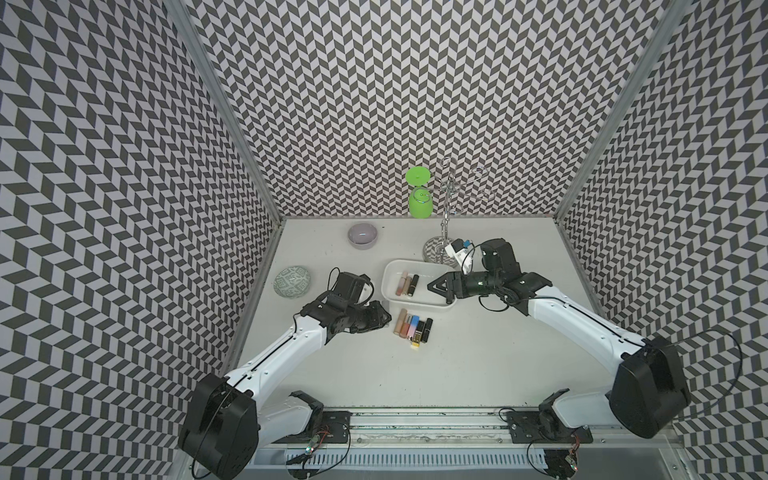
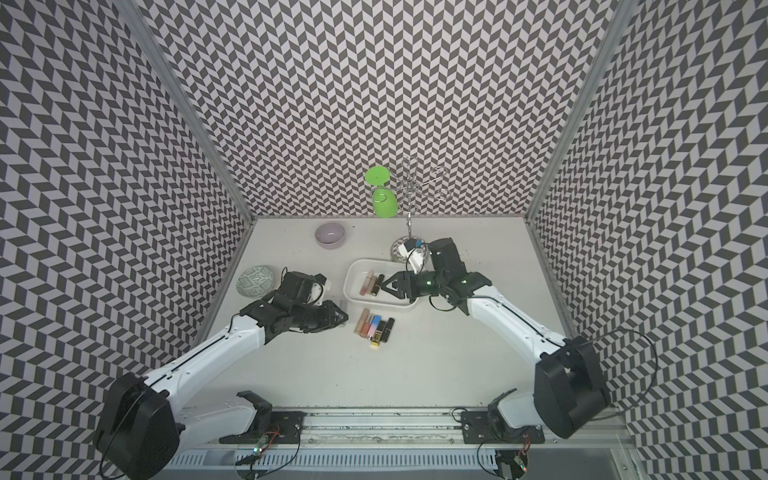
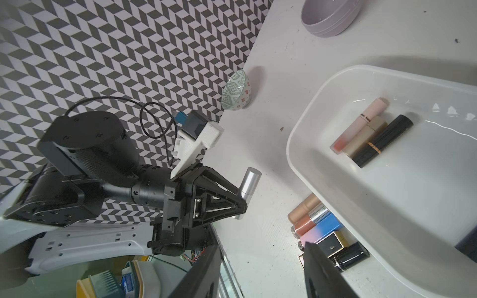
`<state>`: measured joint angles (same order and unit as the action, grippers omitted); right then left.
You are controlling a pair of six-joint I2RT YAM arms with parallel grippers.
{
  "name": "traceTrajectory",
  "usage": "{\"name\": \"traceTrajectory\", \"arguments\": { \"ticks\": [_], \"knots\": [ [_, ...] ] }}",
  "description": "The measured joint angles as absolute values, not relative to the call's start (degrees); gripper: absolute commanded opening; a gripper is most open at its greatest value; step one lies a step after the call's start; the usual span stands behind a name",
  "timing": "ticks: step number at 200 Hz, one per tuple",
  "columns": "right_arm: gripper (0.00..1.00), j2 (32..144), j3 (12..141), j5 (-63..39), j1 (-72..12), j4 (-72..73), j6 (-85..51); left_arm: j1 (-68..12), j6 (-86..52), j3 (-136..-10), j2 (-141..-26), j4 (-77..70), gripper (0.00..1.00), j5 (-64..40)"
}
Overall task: Put the lipstick into the storage box
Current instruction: Pick up the lipstick at the center of the board.
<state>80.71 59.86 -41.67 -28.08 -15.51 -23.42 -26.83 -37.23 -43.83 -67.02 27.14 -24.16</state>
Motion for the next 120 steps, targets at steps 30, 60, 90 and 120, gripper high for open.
{"name": "traceTrajectory", "arguments": {
  "ticks": [30,60,90,120],
  "knots": [
    [0.57,80.7,60.3,-46.5,-26.5,-14.4,-24.5,-26.8,-39.2,-43.8,-65.2,19.5,0.25,-29.7],
    [0.57,79.9,59.4,-51.7,-23.6,-9.2,-29.3,-26.8,-41.7,-43.8,-65.1,11.4,0.25,-36.0],
    [0.58,78.9,58.1,-56.6,-22.9,-2.5,-33.9,-26.8,-43.4,-44.3,-66.2,4.6,0.25,-42.2],
    [0.61,77.9,56.2,-60.1,-22.9,2.7,-37.5,-26.9,-44.5,-46.2,-67.8,0.7,0.25,-46.5]
  ]
}}
